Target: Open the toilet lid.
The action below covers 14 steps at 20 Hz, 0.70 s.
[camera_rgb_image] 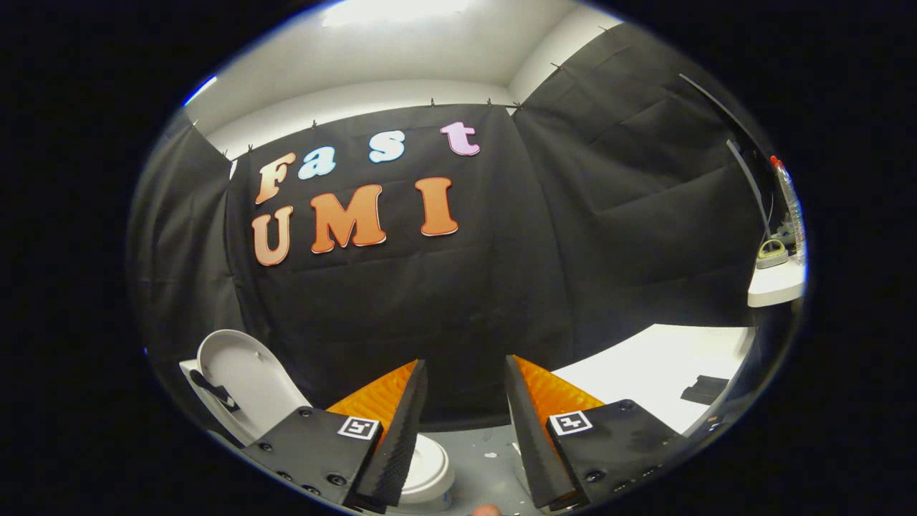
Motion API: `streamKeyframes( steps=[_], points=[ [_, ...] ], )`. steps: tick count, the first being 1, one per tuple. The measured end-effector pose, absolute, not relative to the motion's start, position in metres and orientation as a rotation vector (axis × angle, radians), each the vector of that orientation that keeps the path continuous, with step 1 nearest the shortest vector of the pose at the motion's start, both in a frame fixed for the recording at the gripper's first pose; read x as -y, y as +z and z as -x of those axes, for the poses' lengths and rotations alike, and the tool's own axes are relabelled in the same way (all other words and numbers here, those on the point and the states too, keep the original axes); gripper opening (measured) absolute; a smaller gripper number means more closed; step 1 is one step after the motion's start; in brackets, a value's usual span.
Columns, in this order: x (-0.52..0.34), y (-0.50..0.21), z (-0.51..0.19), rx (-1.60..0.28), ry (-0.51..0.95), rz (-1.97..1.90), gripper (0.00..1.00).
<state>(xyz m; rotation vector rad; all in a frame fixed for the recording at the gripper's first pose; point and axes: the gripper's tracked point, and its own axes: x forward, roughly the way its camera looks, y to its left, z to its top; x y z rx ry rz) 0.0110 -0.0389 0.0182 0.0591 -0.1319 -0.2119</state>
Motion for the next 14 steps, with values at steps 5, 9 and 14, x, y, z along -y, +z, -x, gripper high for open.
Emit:
streamKeyframes(
  steps=[5, 9, 14],
  points=[
    [0.044, -0.007, -0.011, 0.086, -0.244, 0.006, 0.72],
    [0.042, -0.012, -0.019, 0.068, -0.233, 0.035, 0.72],
    [0.048, -0.023, -0.024, 0.026, -0.243, 0.026, 0.72]
  ],
)
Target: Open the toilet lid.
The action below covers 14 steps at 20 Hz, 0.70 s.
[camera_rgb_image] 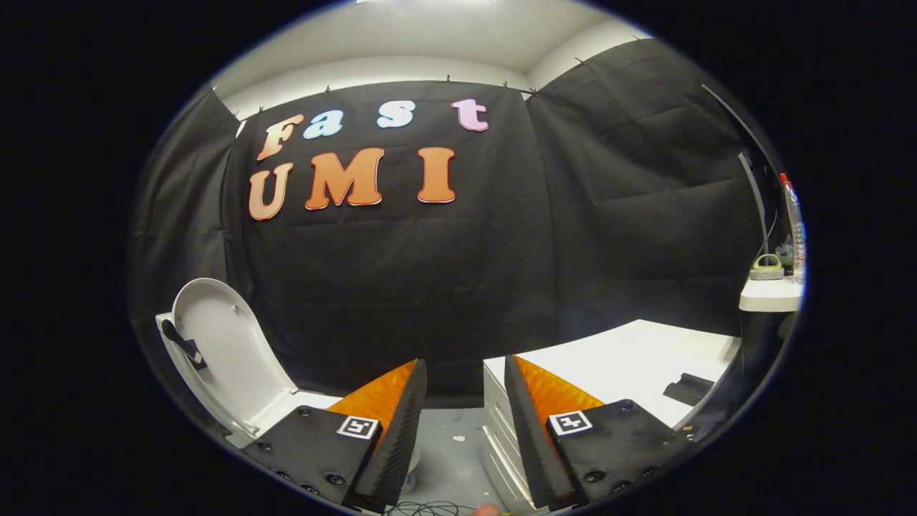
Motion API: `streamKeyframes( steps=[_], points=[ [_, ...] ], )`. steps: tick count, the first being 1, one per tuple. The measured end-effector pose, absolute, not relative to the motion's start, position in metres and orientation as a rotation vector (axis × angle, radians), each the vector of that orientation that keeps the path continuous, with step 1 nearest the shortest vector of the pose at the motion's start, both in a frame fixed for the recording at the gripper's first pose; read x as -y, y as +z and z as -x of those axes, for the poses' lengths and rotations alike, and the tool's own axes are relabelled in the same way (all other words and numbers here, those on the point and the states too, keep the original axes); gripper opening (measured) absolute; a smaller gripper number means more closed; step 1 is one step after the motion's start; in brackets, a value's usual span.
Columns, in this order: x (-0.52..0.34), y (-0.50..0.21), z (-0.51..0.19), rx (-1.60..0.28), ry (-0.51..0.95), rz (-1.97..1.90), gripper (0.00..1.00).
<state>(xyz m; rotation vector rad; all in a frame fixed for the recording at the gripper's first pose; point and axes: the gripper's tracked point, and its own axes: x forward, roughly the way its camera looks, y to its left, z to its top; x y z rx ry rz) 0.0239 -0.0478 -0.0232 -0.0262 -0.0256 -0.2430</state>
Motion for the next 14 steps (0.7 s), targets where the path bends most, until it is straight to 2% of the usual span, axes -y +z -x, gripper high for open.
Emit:
streamKeyframes(
  steps=[14],
  points=[
    [0.0539, -0.0237, -0.0227, 0.025, -0.268, 0.007, 0.72]
  ],
)
